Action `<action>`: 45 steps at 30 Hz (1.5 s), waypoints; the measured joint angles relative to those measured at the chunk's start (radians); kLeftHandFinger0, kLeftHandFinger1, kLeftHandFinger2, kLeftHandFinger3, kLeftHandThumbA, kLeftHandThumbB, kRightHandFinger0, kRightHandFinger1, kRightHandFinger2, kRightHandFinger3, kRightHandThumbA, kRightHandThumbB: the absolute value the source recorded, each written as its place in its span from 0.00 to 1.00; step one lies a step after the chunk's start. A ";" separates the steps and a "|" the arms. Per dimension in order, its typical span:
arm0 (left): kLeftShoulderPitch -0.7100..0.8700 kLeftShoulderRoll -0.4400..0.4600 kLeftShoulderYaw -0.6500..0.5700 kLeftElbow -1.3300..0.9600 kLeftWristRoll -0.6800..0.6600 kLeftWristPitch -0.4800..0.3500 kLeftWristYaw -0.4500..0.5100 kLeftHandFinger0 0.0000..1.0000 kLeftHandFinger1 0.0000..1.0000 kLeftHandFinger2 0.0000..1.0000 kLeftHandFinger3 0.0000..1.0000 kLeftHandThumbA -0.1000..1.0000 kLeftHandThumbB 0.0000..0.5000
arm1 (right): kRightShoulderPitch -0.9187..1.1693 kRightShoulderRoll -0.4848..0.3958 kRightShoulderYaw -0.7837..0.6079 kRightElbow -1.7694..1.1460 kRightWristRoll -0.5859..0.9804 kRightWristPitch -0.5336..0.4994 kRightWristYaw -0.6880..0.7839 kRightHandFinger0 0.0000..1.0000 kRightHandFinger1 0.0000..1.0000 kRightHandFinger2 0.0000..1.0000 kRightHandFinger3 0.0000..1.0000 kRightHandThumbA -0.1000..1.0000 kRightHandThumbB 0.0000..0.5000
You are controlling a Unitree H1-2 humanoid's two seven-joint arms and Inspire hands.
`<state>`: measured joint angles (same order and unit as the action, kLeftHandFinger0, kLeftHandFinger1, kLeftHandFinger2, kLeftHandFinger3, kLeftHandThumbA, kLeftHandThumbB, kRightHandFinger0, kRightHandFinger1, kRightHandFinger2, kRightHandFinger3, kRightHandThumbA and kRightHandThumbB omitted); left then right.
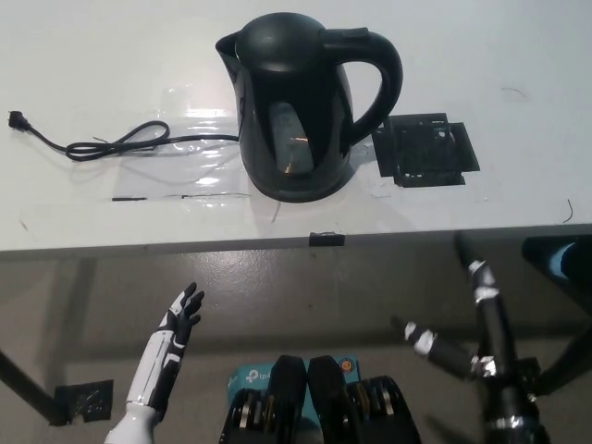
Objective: Use the right hand to grab the handle of the kettle from the base and place it on the right side
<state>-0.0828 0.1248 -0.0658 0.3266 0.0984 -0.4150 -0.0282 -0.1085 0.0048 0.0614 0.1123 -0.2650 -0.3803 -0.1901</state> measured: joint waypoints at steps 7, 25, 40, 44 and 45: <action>-0.007 0.000 -0.005 0.001 0.005 -0.009 0.000 1.00 1.00 1.00 1.00 1.00 1.00 | -0.210 0.014 -0.066 -0.027 -0.033 0.045 -0.044 1.00 1.00 1.00 1.00 0.92 0.39; -0.005 0.009 -0.004 0.000 0.007 -0.017 -0.002 1.00 1.00 1.00 1.00 1.00 1.00 | -0.640 -0.048 -0.084 0.454 -0.071 0.161 -0.106 1.00 1.00 1.00 1.00 0.93 0.49; -0.010 0.013 -0.004 0.000 0.007 -0.017 -0.009 1.00 1.00 1.00 1.00 1.00 1.00 | -0.778 -0.068 -0.055 0.663 -0.088 0.181 -0.165 1.00 1.00 1.00 1.00 0.98 0.53; -0.012 0.014 -0.004 0.000 0.007 -0.018 -0.010 1.00 1.00 1.00 1.00 1.00 1.00 | -0.797 -0.068 -0.051 0.677 -0.086 0.181 -0.176 1.00 1.00 1.00 1.00 0.98 0.54; -0.013 0.014 -0.004 0.000 0.007 -0.017 -0.010 1.00 1.00 1.00 1.00 1.00 1.00 | -0.798 -0.068 -0.049 0.677 -0.086 0.181 -0.178 1.00 1.00 1.00 1.00 0.98 0.54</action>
<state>-0.0958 0.1384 -0.0698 0.3265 0.1057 -0.4325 -0.0382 -0.9070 -0.0630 0.0120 0.7893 -0.3514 -0.1997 -0.3677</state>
